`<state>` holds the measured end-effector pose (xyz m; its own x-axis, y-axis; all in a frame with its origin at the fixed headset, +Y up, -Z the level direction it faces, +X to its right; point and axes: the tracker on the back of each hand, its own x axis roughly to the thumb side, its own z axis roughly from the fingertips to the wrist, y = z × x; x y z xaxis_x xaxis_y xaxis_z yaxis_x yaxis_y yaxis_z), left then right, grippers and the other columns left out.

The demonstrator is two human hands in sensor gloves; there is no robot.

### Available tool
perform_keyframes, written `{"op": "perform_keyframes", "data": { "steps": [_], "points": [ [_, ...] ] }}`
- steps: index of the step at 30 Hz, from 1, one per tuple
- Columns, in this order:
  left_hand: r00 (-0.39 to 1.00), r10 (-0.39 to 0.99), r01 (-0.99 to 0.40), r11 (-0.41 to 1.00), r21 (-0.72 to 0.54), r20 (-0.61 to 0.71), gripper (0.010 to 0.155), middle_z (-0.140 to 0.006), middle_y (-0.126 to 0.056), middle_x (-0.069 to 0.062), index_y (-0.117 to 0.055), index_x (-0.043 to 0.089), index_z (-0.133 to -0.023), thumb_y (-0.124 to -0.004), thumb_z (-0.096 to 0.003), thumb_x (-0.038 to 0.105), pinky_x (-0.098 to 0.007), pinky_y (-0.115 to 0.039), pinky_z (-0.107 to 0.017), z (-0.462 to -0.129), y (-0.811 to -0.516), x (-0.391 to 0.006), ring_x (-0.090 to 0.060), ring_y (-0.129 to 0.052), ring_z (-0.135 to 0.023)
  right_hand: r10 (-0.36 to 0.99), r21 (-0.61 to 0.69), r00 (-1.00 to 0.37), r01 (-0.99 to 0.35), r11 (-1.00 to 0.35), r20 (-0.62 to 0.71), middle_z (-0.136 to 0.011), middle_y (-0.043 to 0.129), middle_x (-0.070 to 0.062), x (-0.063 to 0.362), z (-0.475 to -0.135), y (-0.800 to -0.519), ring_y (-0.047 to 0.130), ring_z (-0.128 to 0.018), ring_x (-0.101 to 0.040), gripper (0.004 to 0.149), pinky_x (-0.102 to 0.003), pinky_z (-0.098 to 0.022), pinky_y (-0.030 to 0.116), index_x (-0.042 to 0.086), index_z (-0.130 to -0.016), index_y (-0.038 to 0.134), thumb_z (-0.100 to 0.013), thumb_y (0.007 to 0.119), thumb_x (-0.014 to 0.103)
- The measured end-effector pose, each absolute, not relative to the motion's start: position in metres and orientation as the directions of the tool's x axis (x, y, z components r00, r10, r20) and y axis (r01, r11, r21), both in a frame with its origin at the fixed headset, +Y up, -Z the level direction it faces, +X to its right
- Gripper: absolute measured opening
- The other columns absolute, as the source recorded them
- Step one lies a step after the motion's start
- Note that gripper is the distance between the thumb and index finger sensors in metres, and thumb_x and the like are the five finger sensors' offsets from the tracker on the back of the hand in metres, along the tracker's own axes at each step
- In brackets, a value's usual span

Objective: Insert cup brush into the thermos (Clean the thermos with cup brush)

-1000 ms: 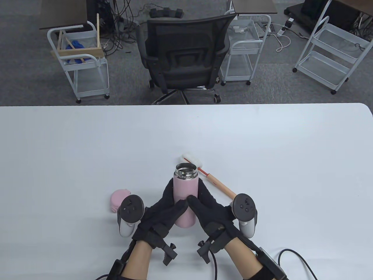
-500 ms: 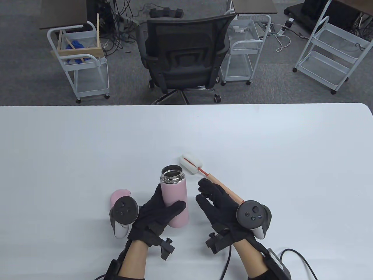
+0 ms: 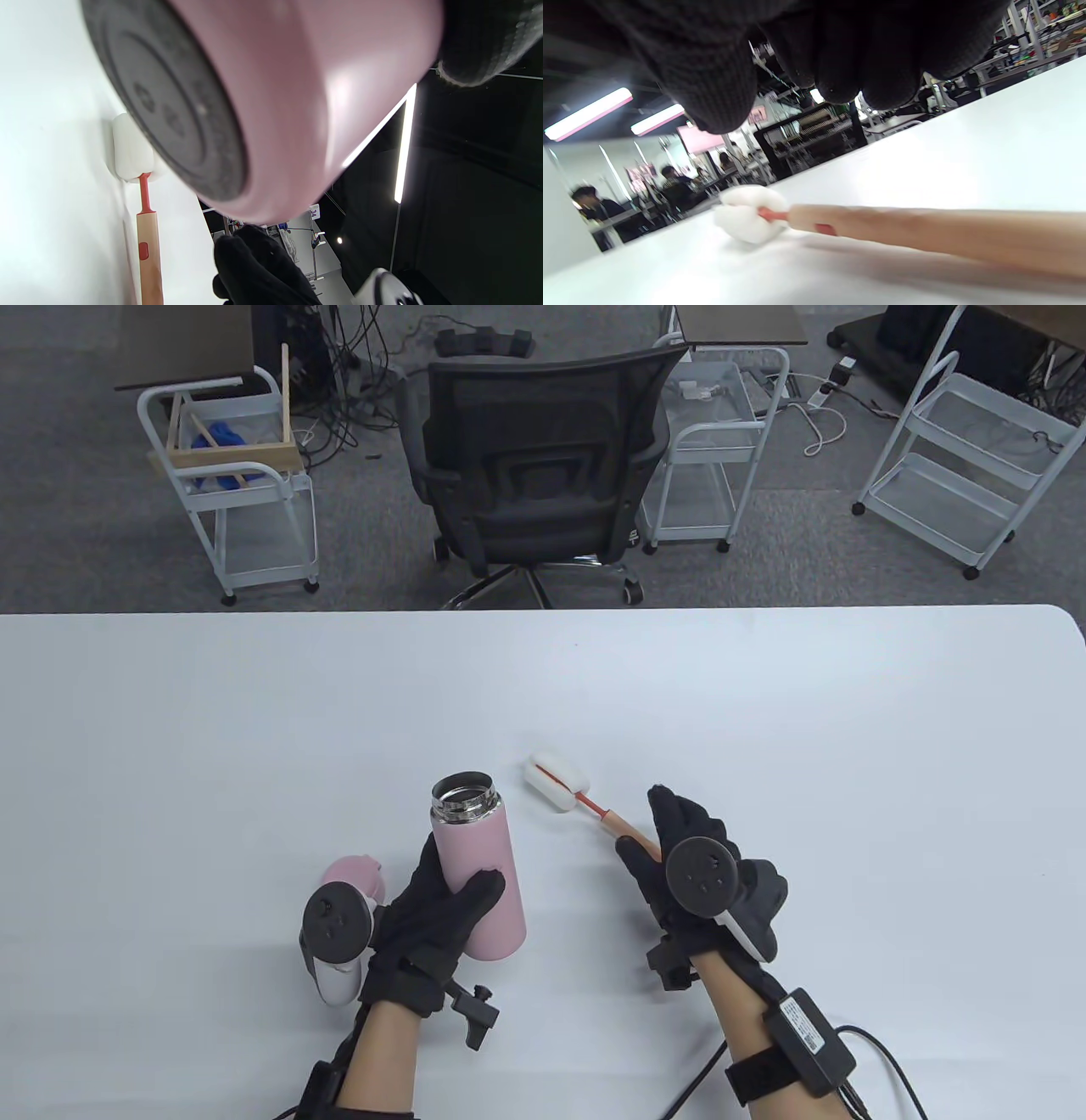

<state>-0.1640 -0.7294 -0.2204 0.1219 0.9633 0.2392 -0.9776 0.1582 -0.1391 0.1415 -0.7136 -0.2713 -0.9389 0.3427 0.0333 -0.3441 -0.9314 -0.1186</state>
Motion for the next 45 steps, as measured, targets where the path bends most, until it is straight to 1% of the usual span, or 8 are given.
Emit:
{"op": "perform_keyframes", "data": {
  "steps": [7,10,15,19,22,31,37,45],
  "points": [
    [0.124,0.961,-0.974,0.165,-0.153,0.245,0.088,-0.115,-0.049,-0.027,-0.035,0.012,-0.111,-0.065,-0.0541,0.072,-0.058,-0.069,-0.069,-0.22,-0.728,-0.161,-0.053,-0.062,-0.102,0.217,0.08,-0.974,-0.221,-0.972,-0.058,-0.106,0.07,-0.019,0.124,-0.305,-0.739,0.082,-0.087,-0.043,0.073,-0.061,-0.066,0.067,0.013,-0.111,0.06,-0.053,0.086,0.049],
    [0.153,0.959,-0.971,0.191,-0.144,0.24,0.089,-0.115,-0.048,-0.027,-0.035,0.011,-0.111,-0.066,-0.0539,0.072,-0.058,-0.068,-0.069,-0.22,-0.727,-0.16,-0.053,-0.062,-0.102,0.137,0.116,-0.988,-0.144,-0.983,-0.066,-0.106,0.071,-0.019,0.114,-0.314,-0.748,0.083,-0.087,-0.043,0.072,-0.061,-0.066,0.067,0.013,-0.111,0.061,-0.053,0.086,0.049],
    [0.16,0.957,-0.969,0.198,-0.146,0.241,0.088,-0.115,-0.048,-0.028,-0.035,0.011,-0.111,-0.066,-0.0541,0.071,-0.059,-0.068,-0.069,-0.22,-0.727,-0.159,-0.053,-0.061,-0.102,0.06,0.157,-0.995,-0.072,-0.985,-0.076,-0.105,0.073,-0.017,0.104,-0.321,-0.76,0.085,-0.085,-0.041,0.069,-0.06,-0.066,0.067,0.016,-0.109,0.064,-0.053,0.086,0.049],
    [0.16,0.959,-0.971,0.195,-0.137,0.235,0.088,-0.115,-0.048,-0.028,-0.035,0.011,-0.111,-0.066,-0.0543,0.071,-0.059,-0.067,-0.069,-0.22,-0.727,-0.16,-0.053,-0.061,-0.102,0.022,0.125,-0.997,-0.031,-0.992,-0.073,-0.101,0.077,-0.014,0.101,-0.321,-0.761,0.087,-0.081,-0.037,0.056,-0.06,-0.066,0.068,0.02,-0.103,0.074,-0.054,0.087,0.044],
    [0.17,0.958,-0.971,0.203,-0.124,0.232,0.088,-0.115,-0.048,-0.028,-0.034,0.011,-0.111,-0.066,-0.0544,0.071,-0.059,-0.067,-0.069,-0.22,-0.728,-0.161,-0.053,-0.061,-0.103,0.012,0.118,-0.998,-0.019,-0.993,-0.055,-0.098,0.079,-0.012,0.102,-0.32,-0.761,0.089,-0.079,-0.035,0.053,-0.059,-0.065,0.069,0.02,-0.101,0.075,-0.054,0.086,0.042],
    [0.195,0.956,-0.968,0.224,-0.117,0.219,0.088,-0.115,-0.047,-0.028,-0.034,0.01,-0.11,-0.066,-0.0546,0.07,-0.059,-0.067,-0.069,-0.221,-0.729,-0.162,-0.053,-0.061,-0.103,0.114,-0.005,-0.993,-0.114,-0.994,0.031,-0.101,0.078,-0.013,0.127,-0.291,-0.73,0.089,-0.081,-0.036,0.053,-0.059,-0.064,0.072,0.019,-0.105,0.072,-0.056,0.082,0.039],
    [0.246,0.948,-0.953,0.275,-0.126,0.203,0.088,-0.115,-0.047,-0.028,-0.034,0.01,-0.111,-0.066,-0.0547,0.07,-0.059,-0.067,-0.069,-0.223,-0.732,-0.162,-0.054,-0.061,-0.103,0.226,-0.085,-0.969,-0.234,-0.968,0.098,-0.101,0.077,-0.014,0.153,-0.264,-0.705,0.088,-0.082,-0.036,0.053,-0.06,-0.065,0.071,0.018,-0.106,0.071,-0.057,0.081,0.038],
    [0.379,0.9,-0.909,0.405,-0.097,0.214,0.088,-0.115,-0.047,-0.028,-0.035,0.01,-0.111,-0.067,-0.0544,0.07,-0.059,-0.067,-0.069,-0.225,-0.728,-0.161,-0.054,-0.061,-0.103,0.27,-0.143,-0.951,-0.291,-0.946,0.15,-0.102,0.076,-0.014,0.178,-0.242,-0.702,0.086,-0.084,-0.038,0.053,-0.061,-0.066,0.069,0.018,-0.107,0.07,-0.058,0.08,0.038]
  ]
}}
